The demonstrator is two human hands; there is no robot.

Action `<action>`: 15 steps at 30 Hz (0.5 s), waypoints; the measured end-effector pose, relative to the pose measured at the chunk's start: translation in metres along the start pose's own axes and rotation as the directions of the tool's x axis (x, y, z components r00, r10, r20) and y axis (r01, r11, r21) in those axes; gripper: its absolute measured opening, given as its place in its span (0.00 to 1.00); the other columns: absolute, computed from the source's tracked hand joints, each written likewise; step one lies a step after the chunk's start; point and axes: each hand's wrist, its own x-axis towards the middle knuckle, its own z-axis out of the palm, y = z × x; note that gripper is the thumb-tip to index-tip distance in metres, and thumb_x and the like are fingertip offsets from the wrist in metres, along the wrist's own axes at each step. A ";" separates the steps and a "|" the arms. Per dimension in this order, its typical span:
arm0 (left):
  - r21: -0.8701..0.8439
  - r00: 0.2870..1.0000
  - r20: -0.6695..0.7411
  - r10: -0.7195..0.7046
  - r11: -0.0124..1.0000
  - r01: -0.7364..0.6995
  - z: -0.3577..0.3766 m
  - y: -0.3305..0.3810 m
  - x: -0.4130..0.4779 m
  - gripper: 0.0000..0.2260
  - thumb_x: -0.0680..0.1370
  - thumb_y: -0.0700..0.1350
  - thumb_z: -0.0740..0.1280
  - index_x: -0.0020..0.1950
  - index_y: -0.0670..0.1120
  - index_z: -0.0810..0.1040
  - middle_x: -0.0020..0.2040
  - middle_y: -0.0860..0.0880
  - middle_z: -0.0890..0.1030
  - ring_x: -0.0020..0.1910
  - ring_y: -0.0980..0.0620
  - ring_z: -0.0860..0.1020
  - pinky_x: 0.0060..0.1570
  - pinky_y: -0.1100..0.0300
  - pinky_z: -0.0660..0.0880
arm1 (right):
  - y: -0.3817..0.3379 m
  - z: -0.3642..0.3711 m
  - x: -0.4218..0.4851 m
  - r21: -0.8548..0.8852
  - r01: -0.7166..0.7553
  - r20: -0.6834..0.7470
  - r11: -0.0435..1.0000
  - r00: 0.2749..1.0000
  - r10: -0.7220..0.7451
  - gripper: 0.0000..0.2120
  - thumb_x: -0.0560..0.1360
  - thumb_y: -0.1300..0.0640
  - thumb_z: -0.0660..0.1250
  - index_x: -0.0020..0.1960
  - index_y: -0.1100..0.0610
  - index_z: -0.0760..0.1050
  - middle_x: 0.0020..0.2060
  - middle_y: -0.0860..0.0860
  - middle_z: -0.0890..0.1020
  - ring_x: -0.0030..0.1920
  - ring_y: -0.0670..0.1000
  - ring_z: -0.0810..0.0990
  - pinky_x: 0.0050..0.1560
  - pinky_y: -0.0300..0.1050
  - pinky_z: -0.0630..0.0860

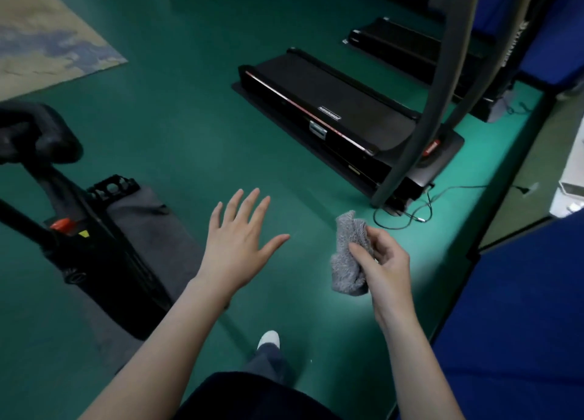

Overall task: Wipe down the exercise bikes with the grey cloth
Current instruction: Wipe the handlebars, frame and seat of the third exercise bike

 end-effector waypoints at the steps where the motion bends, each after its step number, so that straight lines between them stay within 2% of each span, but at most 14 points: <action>1: 0.004 1.000 -0.007 -0.012 1.000 0.012 -0.001 -0.003 0.014 0.38 0.72 0.70 0.41 0.76 0.52 0.56 0.77 0.51 0.56 0.76 0.49 0.50 0.73 0.47 0.48 | -0.003 0.005 0.015 0.005 0.005 0.011 1.000 1.000 -0.005 0.15 0.71 0.70 0.69 0.46 0.50 0.78 0.44 0.45 0.83 0.44 0.41 0.81 0.46 0.32 0.75; 4: 0.022 0.999 -0.017 -0.052 0.998 0.052 -0.006 -0.011 0.050 0.38 0.72 0.70 0.40 0.76 0.52 0.55 0.77 0.52 0.55 0.76 0.50 0.49 0.73 0.47 0.48 | -0.010 0.021 0.057 0.031 0.007 0.051 0.999 0.999 -0.009 0.14 0.71 0.69 0.69 0.45 0.50 0.78 0.44 0.46 0.83 0.46 0.44 0.81 0.48 0.35 0.76; 8: 0.007 0.987 -0.039 -0.159 0.987 0.159 -0.010 -0.021 0.080 0.37 0.73 0.70 0.41 0.76 0.52 0.54 0.77 0.51 0.54 0.76 0.50 0.49 0.73 0.47 0.48 | -0.019 0.046 0.104 0.008 0.027 0.176 1.000 0.984 -0.028 0.14 0.71 0.69 0.69 0.46 0.50 0.78 0.45 0.48 0.84 0.47 0.47 0.81 0.52 0.45 0.77; 15: 0.052 0.916 -0.069 -0.396 0.915 0.400 -0.009 -0.035 0.122 0.37 0.73 0.69 0.42 0.77 0.52 0.54 0.77 0.51 0.53 0.76 0.49 0.49 0.73 0.48 0.47 | -0.026 0.088 0.193 0.015 0.064 0.402 0.998 0.913 -0.065 0.14 0.71 0.69 0.69 0.45 0.49 0.78 0.44 0.47 0.84 0.46 0.46 0.81 0.50 0.41 0.76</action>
